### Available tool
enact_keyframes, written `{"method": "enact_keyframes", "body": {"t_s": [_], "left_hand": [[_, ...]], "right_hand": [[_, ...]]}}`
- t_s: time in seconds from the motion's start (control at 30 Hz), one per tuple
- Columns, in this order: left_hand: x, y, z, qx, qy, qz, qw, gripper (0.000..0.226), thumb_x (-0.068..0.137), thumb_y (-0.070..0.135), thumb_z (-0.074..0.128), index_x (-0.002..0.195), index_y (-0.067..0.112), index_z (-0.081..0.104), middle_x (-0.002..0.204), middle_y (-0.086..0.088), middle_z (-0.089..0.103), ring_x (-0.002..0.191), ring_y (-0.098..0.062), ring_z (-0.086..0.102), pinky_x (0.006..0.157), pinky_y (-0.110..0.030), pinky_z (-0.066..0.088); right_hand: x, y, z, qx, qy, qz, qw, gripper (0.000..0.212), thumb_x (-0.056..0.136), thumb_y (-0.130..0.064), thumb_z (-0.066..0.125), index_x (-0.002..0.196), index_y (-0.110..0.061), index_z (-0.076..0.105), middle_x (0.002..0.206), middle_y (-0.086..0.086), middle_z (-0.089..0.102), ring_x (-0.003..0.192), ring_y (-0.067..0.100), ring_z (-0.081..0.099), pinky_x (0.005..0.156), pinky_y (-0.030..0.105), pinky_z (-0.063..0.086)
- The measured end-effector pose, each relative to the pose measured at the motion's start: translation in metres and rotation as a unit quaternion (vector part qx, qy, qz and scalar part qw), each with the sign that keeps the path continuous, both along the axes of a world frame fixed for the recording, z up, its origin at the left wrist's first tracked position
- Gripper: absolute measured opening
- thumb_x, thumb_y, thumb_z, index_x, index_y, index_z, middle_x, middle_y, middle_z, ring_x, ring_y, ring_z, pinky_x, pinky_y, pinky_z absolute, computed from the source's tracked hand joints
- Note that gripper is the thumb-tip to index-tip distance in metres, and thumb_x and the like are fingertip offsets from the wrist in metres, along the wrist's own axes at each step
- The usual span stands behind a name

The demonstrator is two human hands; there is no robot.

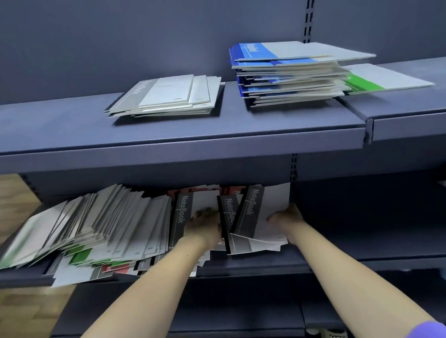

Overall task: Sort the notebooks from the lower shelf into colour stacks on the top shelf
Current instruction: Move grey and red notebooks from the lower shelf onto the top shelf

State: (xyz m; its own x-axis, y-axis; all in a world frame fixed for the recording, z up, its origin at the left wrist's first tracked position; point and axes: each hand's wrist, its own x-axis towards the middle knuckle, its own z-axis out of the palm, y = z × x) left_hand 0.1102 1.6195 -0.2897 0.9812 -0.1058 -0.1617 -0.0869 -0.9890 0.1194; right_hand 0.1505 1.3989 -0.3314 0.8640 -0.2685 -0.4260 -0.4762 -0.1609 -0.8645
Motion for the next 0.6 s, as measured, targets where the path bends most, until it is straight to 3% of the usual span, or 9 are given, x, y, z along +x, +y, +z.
{"method": "enact_keyframes", "body": {"t_s": [0.1,0.2,0.27,0.33,0.43,0.6], "left_hand": [[-0.011,-0.004,0.001,0.023,-0.031,-0.021,0.999,0.039,0.100,0.027,0.035,0.135,0.022,0.051,0.139,-0.008,0.048,0.128,-0.032,0.042,0.101,-0.045,0.043],[-0.019,0.000,-0.001,0.032,-0.040,-0.055,0.997,0.038,0.098,0.023,0.039,0.134,0.025,0.053,0.140,-0.008,0.047,0.128,-0.032,0.041,0.100,-0.042,0.043],[-0.024,0.004,0.000,0.028,-0.024,-0.070,0.997,0.042,0.099,0.023,0.038,0.139,0.029,0.050,0.144,-0.008,0.044,0.131,-0.032,0.040,0.101,-0.042,0.044],[-0.030,0.005,0.005,0.019,-0.010,-0.078,0.997,0.043,0.102,0.028,0.035,0.142,0.027,0.048,0.147,-0.009,0.043,0.133,-0.033,0.041,0.102,-0.041,0.044],[-0.039,0.005,0.010,-0.011,0.005,-0.088,0.996,0.039,0.101,0.032,0.035,0.134,0.023,0.055,0.134,-0.009,0.054,0.119,-0.031,0.054,0.093,-0.037,0.048],[-0.060,0.009,-0.001,-0.066,-0.008,-0.111,0.992,0.036,0.104,0.036,0.038,0.125,0.018,0.061,0.124,-0.008,0.059,0.116,-0.031,0.053,0.092,-0.041,0.048]], "right_hand": [[-0.020,0.001,0.005,-0.023,-0.013,-0.006,1.000,0.064,0.080,-0.005,0.072,0.138,-0.012,0.045,0.124,0.008,0.063,0.111,0.030,0.061,0.073,0.031,0.051],[-0.039,-0.002,0.007,-0.037,-0.033,-0.020,0.999,0.063,0.082,-0.006,0.067,0.139,-0.017,0.043,0.112,0.004,0.064,0.095,0.027,0.063,0.059,0.027,0.049],[-0.053,-0.007,0.009,-0.031,-0.035,-0.041,0.998,0.062,0.082,-0.003,0.065,0.139,-0.016,0.042,0.110,0.003,0.065,0.093,0.028,0.063,0.061,0.030,0.050],[-0.068,-0.015,0.012,-0.003,-0.040,-0.071,0.997,0.064,0.084,0.000,0.066,0.142,-0.012,0.040,0.123,0.007,0.063,0.105,0.032,0.062,0.070,0.034,0.047],[-0.092,-0.024,0.018,0.047,-0.053,-0.112,0.991,0.066,0.086,0.006,0.065,0.144,-0.011,0.039,0.126,0.010,0.060,0.110,0.029,0.056,0.084,0.036,0.044],[-0.133,-0.017,0.029,0.103,-0.077,-0.126,0.984,0.052,0.087,0.011,0.063,0.132,-0.010,0.047,0.121,0.012,0.063,0.106,0.029,0.060,0.083,0.036,0.048]]}}
